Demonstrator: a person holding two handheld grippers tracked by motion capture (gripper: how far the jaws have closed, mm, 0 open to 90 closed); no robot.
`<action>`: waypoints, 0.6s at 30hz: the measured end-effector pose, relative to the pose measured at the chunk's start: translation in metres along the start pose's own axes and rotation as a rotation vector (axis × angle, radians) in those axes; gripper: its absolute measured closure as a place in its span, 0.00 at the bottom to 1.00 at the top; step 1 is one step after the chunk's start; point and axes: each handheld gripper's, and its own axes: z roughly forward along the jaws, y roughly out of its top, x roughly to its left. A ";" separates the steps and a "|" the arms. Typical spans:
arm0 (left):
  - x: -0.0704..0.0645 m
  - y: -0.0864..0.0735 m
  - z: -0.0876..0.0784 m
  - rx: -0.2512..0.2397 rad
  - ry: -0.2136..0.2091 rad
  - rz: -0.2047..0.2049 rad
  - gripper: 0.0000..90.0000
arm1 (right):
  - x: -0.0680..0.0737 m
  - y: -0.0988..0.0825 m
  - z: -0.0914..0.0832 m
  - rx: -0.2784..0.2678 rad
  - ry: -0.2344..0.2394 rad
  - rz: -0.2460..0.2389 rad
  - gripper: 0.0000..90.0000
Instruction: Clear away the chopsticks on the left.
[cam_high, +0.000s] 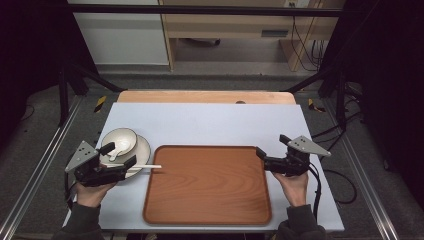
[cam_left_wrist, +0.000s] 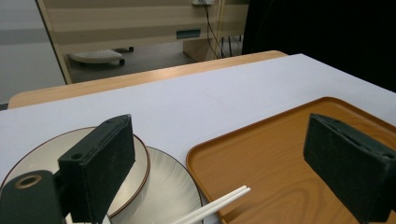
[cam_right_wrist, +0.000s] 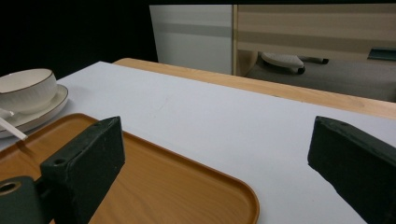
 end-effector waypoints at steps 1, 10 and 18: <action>0.000 0.000 0.000 0.000 -0.001 0.003 0.10 | 0.000 -0.001 0.000 0.001 0.000 -0.003 0.05; 0.005 -0.002 -0.008 0.083 -0.066 0.088 0.13 | 0.004 0.000 0.000 0.007 0.003 -0.005 0.05; 0.012 -0.012 -0.028 0.205 -0.143 0.201 0.17 | 0.008 0.002 -0.003 0.011 -0.011 -0.036 0.05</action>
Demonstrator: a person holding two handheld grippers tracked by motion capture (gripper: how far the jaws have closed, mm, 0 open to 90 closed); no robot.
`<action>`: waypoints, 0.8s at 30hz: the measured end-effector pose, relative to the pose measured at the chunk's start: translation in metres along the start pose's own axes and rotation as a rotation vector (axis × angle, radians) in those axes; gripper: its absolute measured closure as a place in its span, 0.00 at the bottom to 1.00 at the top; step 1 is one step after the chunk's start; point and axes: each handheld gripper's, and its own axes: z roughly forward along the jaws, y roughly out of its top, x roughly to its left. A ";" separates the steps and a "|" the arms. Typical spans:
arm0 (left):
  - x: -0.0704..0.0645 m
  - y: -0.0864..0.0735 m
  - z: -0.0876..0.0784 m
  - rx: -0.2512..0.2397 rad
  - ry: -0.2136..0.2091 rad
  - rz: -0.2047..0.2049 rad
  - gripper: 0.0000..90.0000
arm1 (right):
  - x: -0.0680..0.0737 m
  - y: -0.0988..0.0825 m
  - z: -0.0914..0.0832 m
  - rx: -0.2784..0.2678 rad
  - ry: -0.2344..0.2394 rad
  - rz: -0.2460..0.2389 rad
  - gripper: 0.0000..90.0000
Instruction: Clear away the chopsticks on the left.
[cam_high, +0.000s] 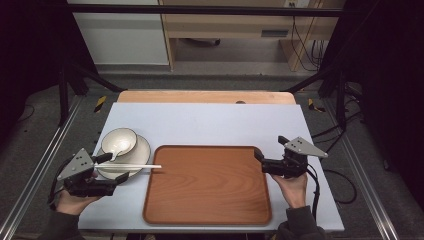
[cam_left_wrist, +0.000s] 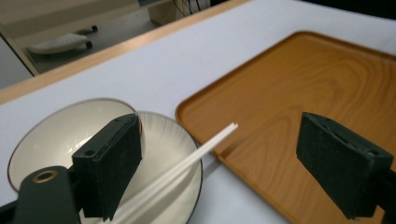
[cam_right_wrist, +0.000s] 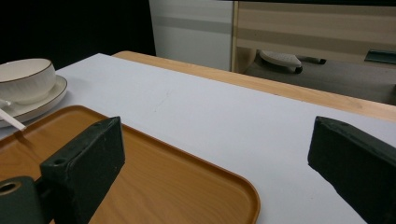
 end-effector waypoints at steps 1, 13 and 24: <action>0.000 0.000 0.000 0.000 0.000 0.000 0.17 | 0.000 0.000 0.000 0.000 0.000 0.000 0.05; 0.016 -0.031 0.008 0.197 -0.035 -0.005 0.32 | 0.003 -0.001 0.001 0.014 -0.004 -0.001 0.05; 0.030 -0.039 0.032 0.243 0.038 -0.006 0.43 | 0.006 -0.003 0.008 0.032 0.008 -0.013 0.05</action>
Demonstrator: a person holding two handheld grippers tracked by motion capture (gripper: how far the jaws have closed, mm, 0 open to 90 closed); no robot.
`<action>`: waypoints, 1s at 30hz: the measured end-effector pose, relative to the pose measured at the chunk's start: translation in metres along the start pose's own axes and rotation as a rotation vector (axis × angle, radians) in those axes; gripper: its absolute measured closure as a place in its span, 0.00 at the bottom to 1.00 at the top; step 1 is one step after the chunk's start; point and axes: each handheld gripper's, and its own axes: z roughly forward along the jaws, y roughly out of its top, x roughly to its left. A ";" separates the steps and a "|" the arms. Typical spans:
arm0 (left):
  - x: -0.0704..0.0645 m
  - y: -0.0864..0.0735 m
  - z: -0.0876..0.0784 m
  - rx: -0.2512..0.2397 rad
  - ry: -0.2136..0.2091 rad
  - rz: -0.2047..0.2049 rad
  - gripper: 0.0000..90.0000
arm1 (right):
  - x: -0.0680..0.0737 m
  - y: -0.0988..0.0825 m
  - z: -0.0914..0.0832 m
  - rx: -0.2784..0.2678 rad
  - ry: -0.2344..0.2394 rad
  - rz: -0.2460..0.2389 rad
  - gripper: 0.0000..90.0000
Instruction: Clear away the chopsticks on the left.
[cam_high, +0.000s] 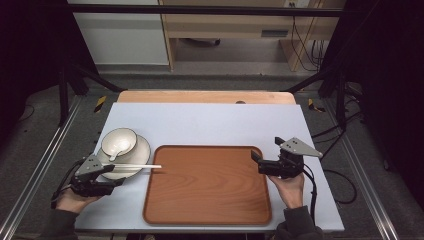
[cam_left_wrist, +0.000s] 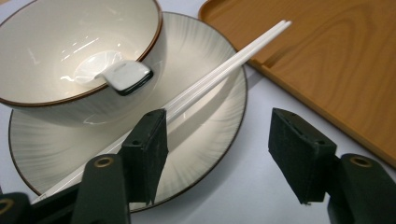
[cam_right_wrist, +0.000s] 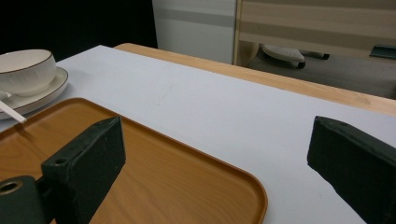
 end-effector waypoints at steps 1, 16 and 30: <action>0.002 0.000 0.001 -0.006 0.003 -0.001 0.45 | 0.000 0.000 0.000 0.000 0.000 -0.004 0.05; 0.020 -0.002 0.013 -0.006 0.043 0.013 0.56 | 0.000 -0.001 0.002 0.014 0.001 -0.006 0.05; 0.020 -0.004 0.017 0.020 0.035 0.034 0.68 | 0.001 -0.001 0.002 0.014 0.005 -0.003 0.05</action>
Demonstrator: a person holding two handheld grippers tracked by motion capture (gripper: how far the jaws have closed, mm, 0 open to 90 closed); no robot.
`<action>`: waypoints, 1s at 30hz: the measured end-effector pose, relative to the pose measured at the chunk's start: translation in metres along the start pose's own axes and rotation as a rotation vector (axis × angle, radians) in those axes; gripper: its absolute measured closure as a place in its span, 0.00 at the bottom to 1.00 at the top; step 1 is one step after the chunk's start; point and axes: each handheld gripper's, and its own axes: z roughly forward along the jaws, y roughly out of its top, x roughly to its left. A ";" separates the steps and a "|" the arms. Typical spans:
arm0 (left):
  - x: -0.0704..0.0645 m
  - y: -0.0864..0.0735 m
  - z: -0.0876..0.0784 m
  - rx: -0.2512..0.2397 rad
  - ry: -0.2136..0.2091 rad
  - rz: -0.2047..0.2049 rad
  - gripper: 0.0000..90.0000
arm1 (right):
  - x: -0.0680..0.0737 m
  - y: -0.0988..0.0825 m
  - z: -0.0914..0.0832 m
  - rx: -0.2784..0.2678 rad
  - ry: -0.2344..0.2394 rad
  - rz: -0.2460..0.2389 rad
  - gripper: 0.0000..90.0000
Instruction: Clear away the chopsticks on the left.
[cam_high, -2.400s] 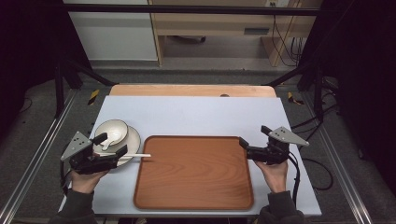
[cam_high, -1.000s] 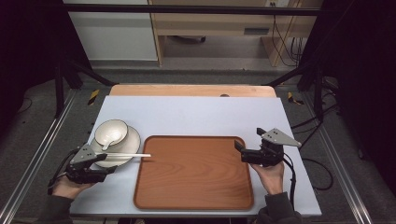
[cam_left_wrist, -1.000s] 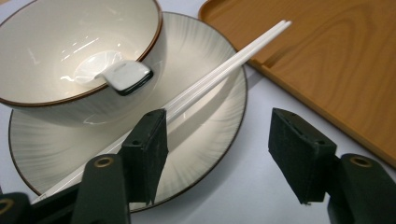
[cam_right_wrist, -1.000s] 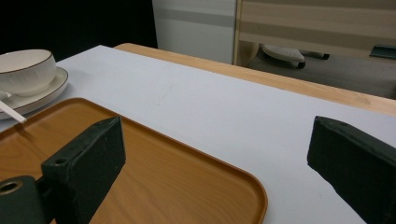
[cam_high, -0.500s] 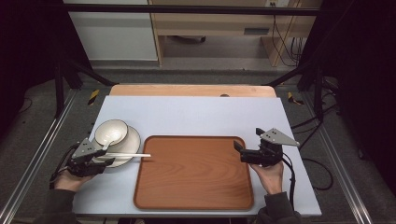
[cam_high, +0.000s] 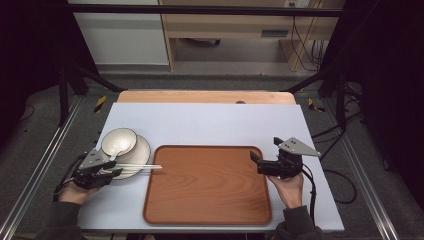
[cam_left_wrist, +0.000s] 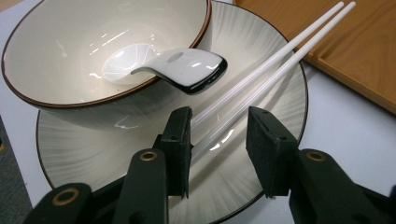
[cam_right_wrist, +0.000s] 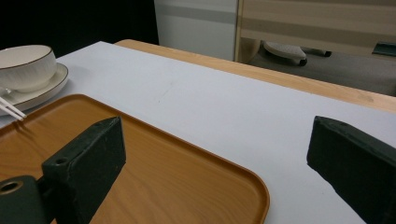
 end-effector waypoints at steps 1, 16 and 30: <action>0.000 0.000 0.001 0.003 -0.002 0.001 0.69 | 0.000 0.000 0.000 0.002 -0.001 -0.002 0.05; -0.004 0.000 0.001 0.001 -0.029 0.006 0.82 | 0.000 0.000 0.000 0.007 -0.002 -0.001 0.05; -0.009 0.002 0.002 -0.002 -0.042 -0.014 0.86 | -0.001 0.000 -0.001 -0.004 -0.002 0.003 0.05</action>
